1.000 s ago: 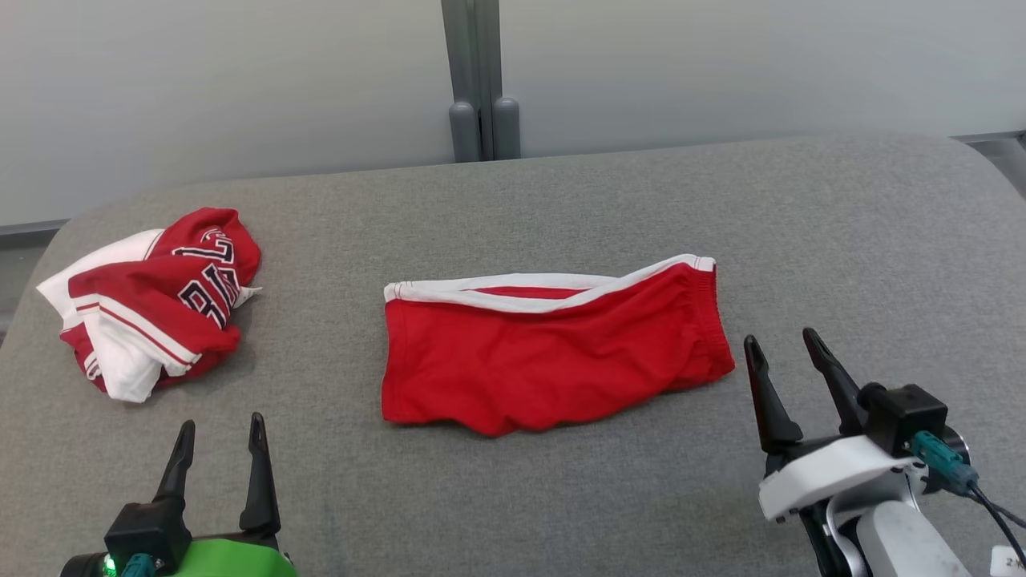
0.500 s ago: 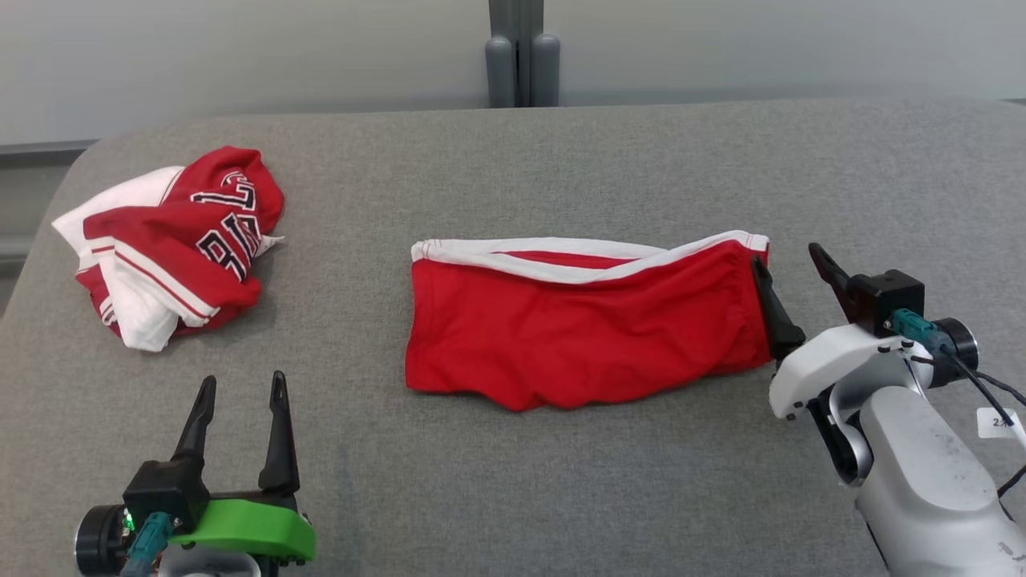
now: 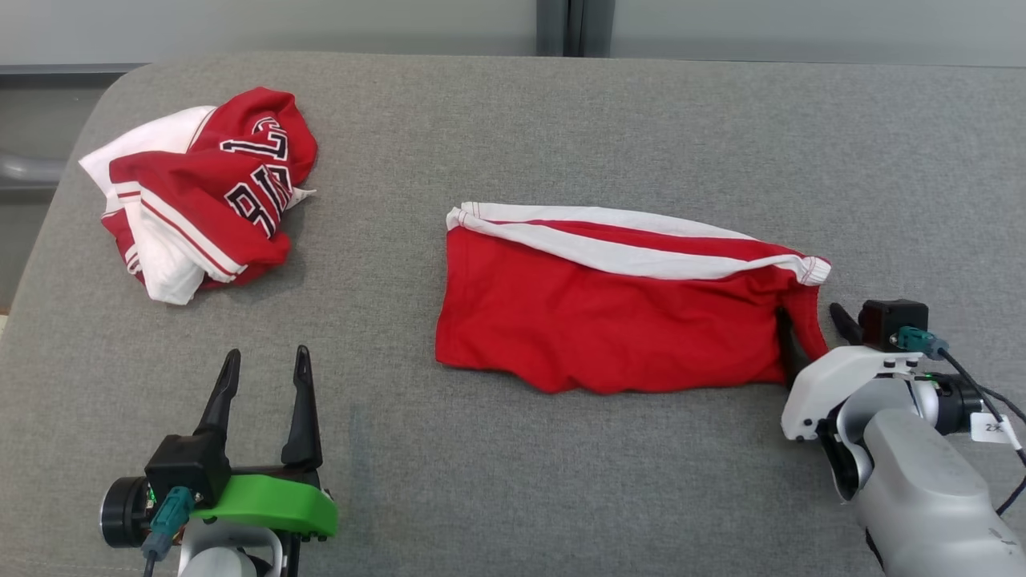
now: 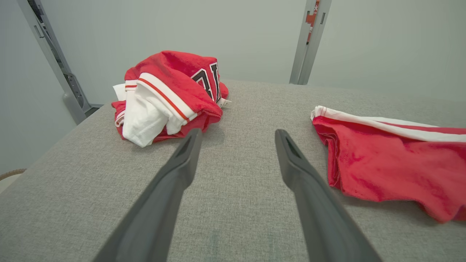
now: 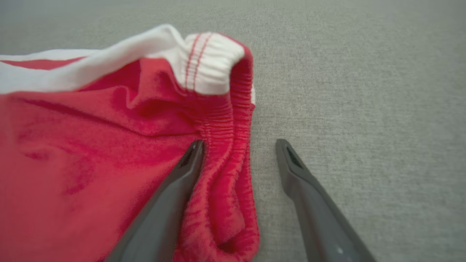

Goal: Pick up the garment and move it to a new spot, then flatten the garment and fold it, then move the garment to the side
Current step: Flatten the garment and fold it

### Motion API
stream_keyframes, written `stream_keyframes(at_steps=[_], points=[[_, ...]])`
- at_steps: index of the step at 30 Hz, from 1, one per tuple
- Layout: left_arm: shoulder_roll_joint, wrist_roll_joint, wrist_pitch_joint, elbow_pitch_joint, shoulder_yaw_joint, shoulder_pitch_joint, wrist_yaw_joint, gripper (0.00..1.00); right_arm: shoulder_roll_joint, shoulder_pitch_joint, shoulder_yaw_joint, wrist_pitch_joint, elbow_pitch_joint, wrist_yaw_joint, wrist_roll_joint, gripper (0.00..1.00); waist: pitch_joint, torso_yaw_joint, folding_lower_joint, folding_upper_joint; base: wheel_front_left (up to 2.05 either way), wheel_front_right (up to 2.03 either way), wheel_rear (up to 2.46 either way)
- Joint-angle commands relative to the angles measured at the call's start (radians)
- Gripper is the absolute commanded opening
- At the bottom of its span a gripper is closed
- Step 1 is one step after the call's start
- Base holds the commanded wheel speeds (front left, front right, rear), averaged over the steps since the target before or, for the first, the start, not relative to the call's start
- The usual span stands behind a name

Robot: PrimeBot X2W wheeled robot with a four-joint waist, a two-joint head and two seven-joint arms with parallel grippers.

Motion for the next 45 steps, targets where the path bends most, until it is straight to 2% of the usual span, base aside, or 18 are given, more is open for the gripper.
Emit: stream_keyframes(at_steps=[1, 2, 3, 4, 5, 11, 17, 24, 28, 37, 45], points=[[0.001, -0.004, 0.000, 0.003, -0.002, -0.015, 0.007, 1.00, 0.012, -0.006, 0.012, 0.007, 0.022, -0.002, 0.023, 1.00, 0.002, 0.005, 0.0000, 0.0000, 0.00, 0.00, 0.00], [0.001, -0.004, 0.000, 0.004, -0.003, -0.016, 0.007, 1.00, 0.018, -0.009, 0.021, 0.013, 0.032, -0.001, 0.041, 1.00, 0.002, 0.005, 0.0000, 0.0000, 0.00, 0.00, 0.00], [0.001, -0.003, 0.000, 0.005, -0.004, -0.016, 0.007, 1.00, 0.024, -0.011, 0.034, 0.018, 0.043, -0.001, 0.056, 0.38, 0.001, 0.005, 0.0000, 0.0000, 0.00, 0.00, 0.00], [0.001, -0.002, 0.000, 0.006, -0.005, -0.016, 0.008, 1.00, 0.028, -0.014, 0.047, 0.023, 0.049, -0.001, 0.076, 0.12, 0.000, 0.005, 0.0000, 0.0000, 0.00, 0.00, 0.00], [0.001, -0.002, 0.000, 0.007, -0.006, -0.016, 0.008, 1.00, 0.029, -0.018, 0.057, 0.026, 0.052, -0.001, 0.092, 0.00, 0.000, 0.004, 0.0000, 0.0000, 0.00, 0.00, 0.00], [0.001, 0.002, 0.000, 0.013, -0.004, -0.008, 0.009, 1.00, -0.002, -0.027, 0.127, 0.028, 0.061, -0.001, 0.171, 0.00, -0.016, -0.009, 0.0000, 0.0000, 0.00, 0.00, 0.00], [0.001, 0.001, 0.000, 0.016, 0.005, 0.018, 0.007, 1.00, -0.092, -0.006, 0.170, 0.012, 0.056, -0.002, 0.232, 0.00, -0.054, -0.045, 0.0000, 0.0000, 0.00, 0.00, 0.00], [0.001, -0.005, 0.000, 0.011, 0.010, 0.039, 0.005, 1.00, -0.229, 0.021, 0.190, 0.006, 0.044, -0.002, 0.298, 0.00, -0.082, -0.088, 0.0000, 0.0000, 0.00, 0.00, 0.00], [0.001, -0.007, 0.000, 0.008, 0.008, 0.043, 0.008, 1.00, -0.255, 0.022, 0.192, 0.034, 0.008, -0.002, 0.369, 0.00, -0.083, -0.109, 0.0000, 0.0000, 0.00, 0.00, 0.00], [0.001, -0.014, 0.000, 0.013, 0.001, 0.044, 0.015, 1.00, -0.228, 0.012, 0.256, 0.122, -0.176, -0.002, 0.529, 0.00, -0.089, -0.133, 0.0000, 0.0000, 0.00, 0.00, 0.00], [0.001, -0.023, 0.000, 0.013, -0.005, 0.052, 0.019, 1.00, -0.165, 0.035, 0.300, 0.192, -0.328, -0.001, 0.659, 0.00, -0.099, -0.117, 0.0000, 0.0000, 0.00, 0.00, 0.00]])
